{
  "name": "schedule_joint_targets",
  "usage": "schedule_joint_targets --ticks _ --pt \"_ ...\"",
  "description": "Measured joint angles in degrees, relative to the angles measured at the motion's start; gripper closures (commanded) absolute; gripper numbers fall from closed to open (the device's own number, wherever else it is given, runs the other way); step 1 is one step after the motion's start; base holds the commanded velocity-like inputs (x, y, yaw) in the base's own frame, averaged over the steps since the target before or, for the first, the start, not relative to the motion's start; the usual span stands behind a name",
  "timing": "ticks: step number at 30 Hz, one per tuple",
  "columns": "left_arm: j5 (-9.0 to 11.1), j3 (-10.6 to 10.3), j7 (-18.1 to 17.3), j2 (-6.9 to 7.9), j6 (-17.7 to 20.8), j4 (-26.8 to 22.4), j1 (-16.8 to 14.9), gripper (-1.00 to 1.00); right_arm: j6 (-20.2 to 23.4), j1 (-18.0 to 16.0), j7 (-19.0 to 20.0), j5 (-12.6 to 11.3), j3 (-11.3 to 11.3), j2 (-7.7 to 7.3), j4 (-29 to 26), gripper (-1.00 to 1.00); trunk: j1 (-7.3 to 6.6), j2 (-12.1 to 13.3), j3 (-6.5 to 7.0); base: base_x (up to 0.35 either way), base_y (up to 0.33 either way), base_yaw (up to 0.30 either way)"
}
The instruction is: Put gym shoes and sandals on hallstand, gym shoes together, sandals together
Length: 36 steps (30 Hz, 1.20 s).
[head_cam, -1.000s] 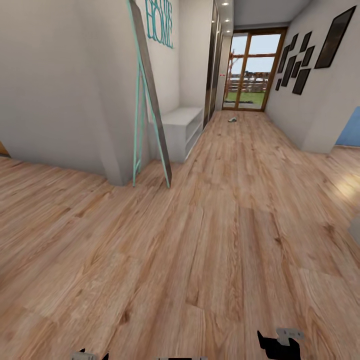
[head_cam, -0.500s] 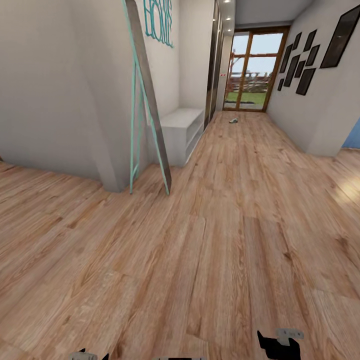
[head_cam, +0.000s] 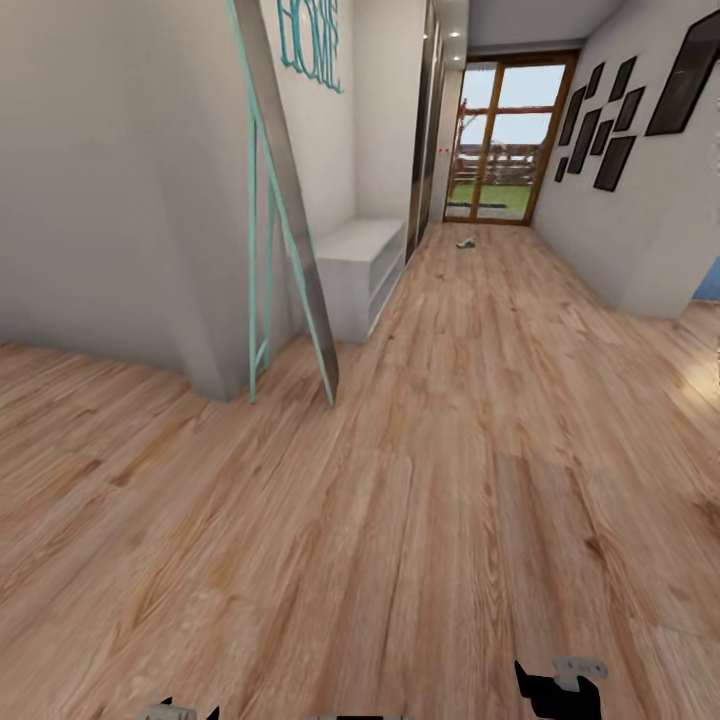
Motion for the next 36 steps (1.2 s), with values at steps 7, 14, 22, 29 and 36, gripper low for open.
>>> schedule_joint_targets --ticks 7,14,22,29,36 --pt "-0.19 0.08 0.08 -0.39 0.01 0.01 0.00 -1.00 0.00 0.00 0.00 0.03 0.00 0.00 0.04 -1.00 0.00 0.00 0.00 0.339 0.000 -0.166" --pt "-0.23 0.18 0.15 -0.58 0.00 -0.03 0.00 -1.00 0.00 0.00 0.00 0.08 0.00 0.00 0.05 -1.00 0.00 0.00 0.00 0.339 0.000 -0.181" --pt "-0.23 0.31 0.15 -0.52 0.01 0.01 -0.01 -1.00 0.00 0.01 0.00 0.11 0.00 0.00 0.06 -1.00 0.00 0.00 0.00 0.339 0.000 -0.213" --pt "-0.23 0.25 0.15 -0.56 0.01 -0.04 -0.01 -1.00 0.00 0.01 0.00 0.12 0.00 0.00 0.07 -1.00 0.00 0.00 0.00 0.339 0.000 -0.239" --pt "-0.26 0.12 0.15 -0.63 0.01 -0.01 -0.01 -1.00 0.00 0.01 0.04 0.12 0.00 0.01 0.08 -1.00 0.00 0.00 0.00 0.339 0.000 -0.245"
